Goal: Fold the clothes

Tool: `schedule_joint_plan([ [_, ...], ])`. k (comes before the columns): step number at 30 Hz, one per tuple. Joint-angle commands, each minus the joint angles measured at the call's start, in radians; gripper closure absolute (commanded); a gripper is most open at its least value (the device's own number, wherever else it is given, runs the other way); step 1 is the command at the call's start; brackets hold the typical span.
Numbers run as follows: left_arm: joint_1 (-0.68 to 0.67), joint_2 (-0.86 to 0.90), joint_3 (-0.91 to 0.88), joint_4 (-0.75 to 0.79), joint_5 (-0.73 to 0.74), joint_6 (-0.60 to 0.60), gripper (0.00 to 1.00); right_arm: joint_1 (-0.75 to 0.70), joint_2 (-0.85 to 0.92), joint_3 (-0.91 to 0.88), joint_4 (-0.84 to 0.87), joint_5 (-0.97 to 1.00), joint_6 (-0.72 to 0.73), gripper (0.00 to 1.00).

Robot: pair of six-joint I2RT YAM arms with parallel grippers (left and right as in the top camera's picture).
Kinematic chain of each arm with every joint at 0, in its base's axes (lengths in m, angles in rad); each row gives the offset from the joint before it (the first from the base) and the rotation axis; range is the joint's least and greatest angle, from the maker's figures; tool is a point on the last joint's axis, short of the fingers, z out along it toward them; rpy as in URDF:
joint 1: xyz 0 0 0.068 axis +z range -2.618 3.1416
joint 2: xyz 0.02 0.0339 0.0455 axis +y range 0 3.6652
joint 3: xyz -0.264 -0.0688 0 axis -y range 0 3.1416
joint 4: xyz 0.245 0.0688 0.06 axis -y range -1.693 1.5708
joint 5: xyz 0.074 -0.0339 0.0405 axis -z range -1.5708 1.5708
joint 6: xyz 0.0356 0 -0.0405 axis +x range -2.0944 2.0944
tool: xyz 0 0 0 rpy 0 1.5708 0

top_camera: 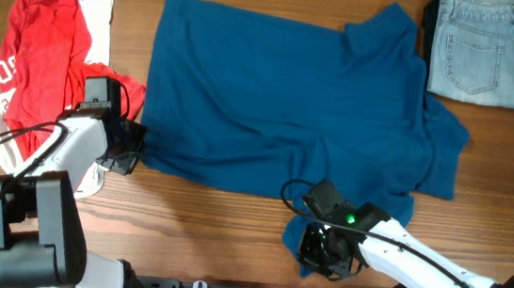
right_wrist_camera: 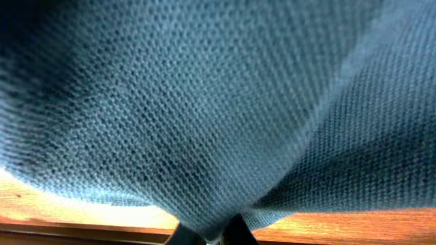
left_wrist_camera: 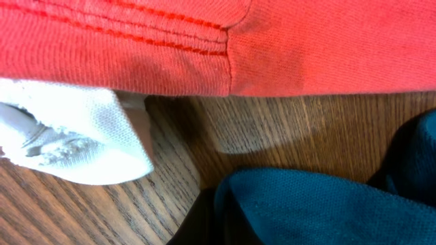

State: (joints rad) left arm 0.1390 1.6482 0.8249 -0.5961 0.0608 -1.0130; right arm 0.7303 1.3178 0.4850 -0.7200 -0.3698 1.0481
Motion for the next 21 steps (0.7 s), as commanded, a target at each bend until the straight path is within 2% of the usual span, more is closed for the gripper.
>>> schedule_joint_plan([
  [1,0.003,0.027,-0.013,0.01,-0.078,0.072,0.96,-0.013,0.002,0.028,-0.014,0.043,0.007,0.96],
  [10,0.031,-0.09,0.008,0.01,-0.077,0.196,0.96,-0.188,-0.112,0.352,-0.331,0.299,-0.174,0.96],
  [14,0.054,-0.206,0.027,-0.015,-0.078,0.277,0.96,-0.283,-0.148,0.483,-0.388,0.346,-0.262,0.96],
  [21,0.106,-0.416,0.047,-0.069,-0.089,0.278,0.96,-0.47,-0.17,0.657,-0.461,0.36,-0.403,0.96],
])
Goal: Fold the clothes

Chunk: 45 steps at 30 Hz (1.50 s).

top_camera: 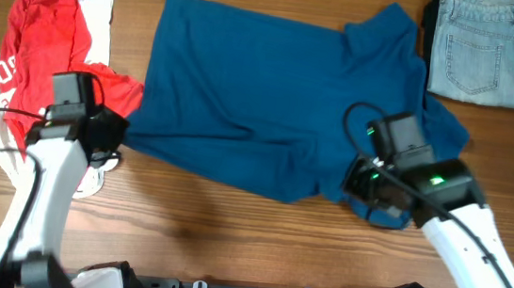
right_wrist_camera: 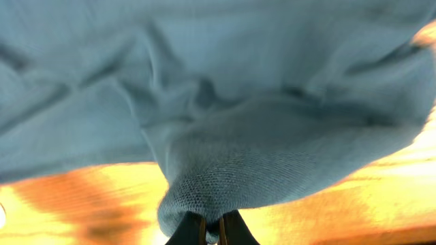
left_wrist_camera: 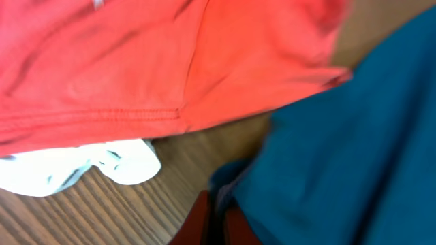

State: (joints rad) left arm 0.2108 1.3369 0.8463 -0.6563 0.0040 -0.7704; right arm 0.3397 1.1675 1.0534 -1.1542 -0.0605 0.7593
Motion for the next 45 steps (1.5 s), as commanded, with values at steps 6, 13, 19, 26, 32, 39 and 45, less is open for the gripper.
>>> schedule_joint_plan([
  [6,0.085,-0.246,0.026,-0.041,-0.032,0.037,0.96,-0.23,-0.021,0.253,-0.147,0.067,-0.203,0.96],
  [13,0.097,-0.326,0.053,-0.086,-0.035,0.083,0.96,-0.335,-0.061,0.352,-0.273,0.069,-0.24,0.96],
  [19,0.097,-0.327,0.113,-0.164,-0.036,0.118,0.96,-0.365,-0.1,0.389,-0.385,0.068,-0.234,0.96],
  [26,0.097,-0.327,0.205,-0.246,-0.045,0.156,0.96,-0.366,-0.101,0.463,-0.454,0.005,-0.245,0.96],
  [32,0.094,-0.281,0.205,-0.261,-0.046,0.158,0.96,-0.366,0.01,0.435,-0.449,0.009,-0.293,0.96],
  [39,0.032,-0.135,0.205,-0.183,-0.039,0.158,0.96,-0.367,0.181,0.426,-0.365,0.045,-0.332,0.96],
  [45,-0.112,0.047,0.205,-0.011,-0.066,0.158,0.96,-0.374,0.302,0.425,-0.293,0.094,-0.333,0.96],
])
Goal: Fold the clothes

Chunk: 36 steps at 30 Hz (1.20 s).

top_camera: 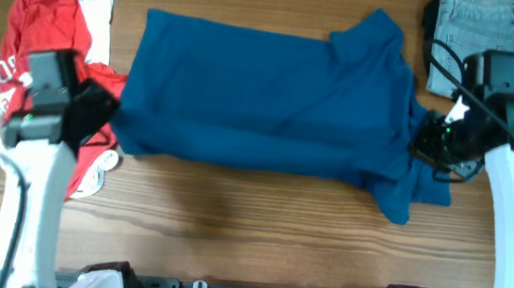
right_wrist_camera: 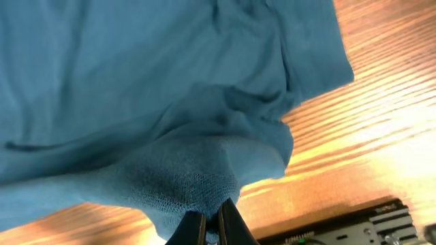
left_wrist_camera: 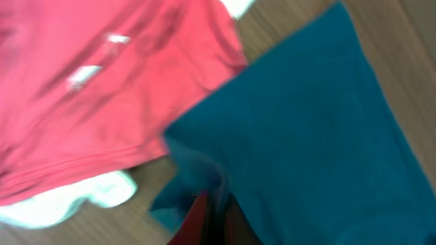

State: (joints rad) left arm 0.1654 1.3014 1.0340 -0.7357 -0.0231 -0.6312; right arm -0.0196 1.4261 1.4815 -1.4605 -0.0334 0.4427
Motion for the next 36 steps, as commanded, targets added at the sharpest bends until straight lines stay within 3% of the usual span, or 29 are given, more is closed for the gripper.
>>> schedule_joint_plan([
  [1,-0.079,0.106,0.018,0.093,-0.051,0.019,0.96,-0.023,0.058,-0.003,0.02,0.073,-0.017,0.96],
  [9,-0.091,0.228,0.017,0.247,-0.08,0.019,0.96,-0.118,0.143,-0.139,0.237,0.06,-0.078,0.96],
  [18,-0.091,0.242,0.018,0.288,-0.126,0.018,0.96,-0.139,0.215,-0.201,0.449,0.03,-0.182,0.96],
  [33,-0.146,0.257,0.017,0.246,-0.152,0.018,0.96,-0.139,0.357,-0.201,0.494,0.011,-0.208,0.95],
  [34,-0.146,0.262,0.017,0.241,-0.155,0.018,0.91,-0.139,0.357,-0.201,0.498,0.011,-0.208,0.89],
  [36,-0.146,0.276,0.017,0.232,-0.159,0.019,0.65,-0.139,0.357,-0.201,0.504,0.011,-0.208,0.59],
])
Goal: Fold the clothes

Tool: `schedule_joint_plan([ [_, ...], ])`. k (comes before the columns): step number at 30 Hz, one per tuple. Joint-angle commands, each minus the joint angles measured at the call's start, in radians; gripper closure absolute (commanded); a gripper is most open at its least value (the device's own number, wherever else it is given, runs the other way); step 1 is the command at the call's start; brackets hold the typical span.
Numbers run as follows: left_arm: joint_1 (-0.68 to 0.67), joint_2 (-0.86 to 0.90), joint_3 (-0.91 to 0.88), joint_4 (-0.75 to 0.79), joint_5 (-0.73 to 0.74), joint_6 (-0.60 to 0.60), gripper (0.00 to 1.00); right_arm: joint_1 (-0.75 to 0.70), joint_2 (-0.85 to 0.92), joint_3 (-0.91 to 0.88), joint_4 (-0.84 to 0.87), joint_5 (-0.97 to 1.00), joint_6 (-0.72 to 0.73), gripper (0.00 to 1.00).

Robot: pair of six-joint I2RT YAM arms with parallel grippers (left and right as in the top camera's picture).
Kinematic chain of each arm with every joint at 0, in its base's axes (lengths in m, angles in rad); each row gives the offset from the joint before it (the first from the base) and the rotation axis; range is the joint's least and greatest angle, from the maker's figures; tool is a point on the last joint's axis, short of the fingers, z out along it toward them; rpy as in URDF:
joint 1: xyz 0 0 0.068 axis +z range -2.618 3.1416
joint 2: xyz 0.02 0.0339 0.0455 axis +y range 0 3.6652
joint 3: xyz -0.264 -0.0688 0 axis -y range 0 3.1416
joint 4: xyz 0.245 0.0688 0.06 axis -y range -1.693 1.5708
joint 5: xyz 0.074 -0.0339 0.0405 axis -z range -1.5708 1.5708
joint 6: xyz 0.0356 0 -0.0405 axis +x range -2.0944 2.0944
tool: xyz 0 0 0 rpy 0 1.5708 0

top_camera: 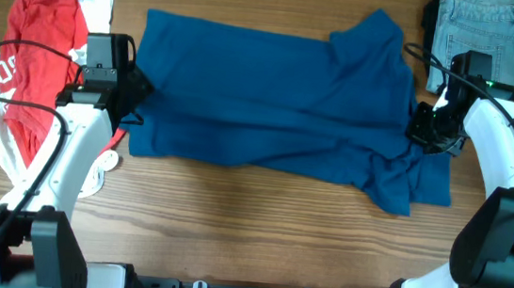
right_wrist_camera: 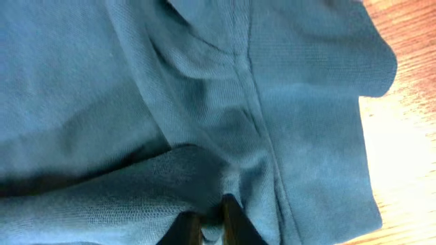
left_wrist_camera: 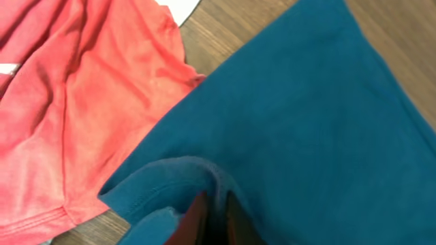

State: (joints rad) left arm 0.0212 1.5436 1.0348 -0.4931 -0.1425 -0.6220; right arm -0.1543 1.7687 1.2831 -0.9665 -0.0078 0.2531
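Observation:
A blue polo shirt (top_camera: pixel 271 93) lies across the middle of the table, its lower part doubled up over itself, a sleeve hanging out at the right front. My left gripper (top_camera: pixel 132 92) is shut on the shirt's left edge (left_wrist_camera: pixel 204 180). My right gripper (top_camera: pixel 424 132) is shut on a fold of the shirt (right_wrist_camera: pixel 204 184) at its right side. In both wrist views cloth is pinched between the fingers.
A red shirt (top_camera: pixel 35 38) over a white garment (top_camera: pixel 100 1) lies bunched at the far left, close to my left gripper. Folded light jeans (top_camera: pixel 484 48) sit at the back right corner. Bare wood lies along the table's front.
Both grippers, still shut on the blue shirt, have moved inward and further back over it. The carried front edge now lies higher on the shirt, and the folded band is wider.
Both grippers held the blue shirt's front edge low near the table's front. Then that edge was lifted and drawn back, the right gripper much farther right. Later the shirt showed folded in half. Now the held edges rest on the shirt's upper part.

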Motion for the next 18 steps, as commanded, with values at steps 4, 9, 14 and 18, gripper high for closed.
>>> schedule_joint_plan([
  [4,-0.002,0.05,0.016,-0.016,-0.056,0.009,0.12,-0.004,0.014,0.001,0.028,-0.019,-0.018,0.32],
  [9,0.008,0.048,0.021,0.004,-0.064,0.01,0.0,-0.004,0.014,0.045,0.042,-0.067,-0.022,0.27],
  [14,0.009,0.048,0.122,-0.052,0.0,0.118,0.01,0.0,0.013,0.18,-0.017,-0.156,-0.126,0.2],
  [18,-0.003,0.052,0.277,-0.143,0.039,0.189,0.01,0.016,0.014,0.337,-0.097,-0.173,-0.18,0.14],
])
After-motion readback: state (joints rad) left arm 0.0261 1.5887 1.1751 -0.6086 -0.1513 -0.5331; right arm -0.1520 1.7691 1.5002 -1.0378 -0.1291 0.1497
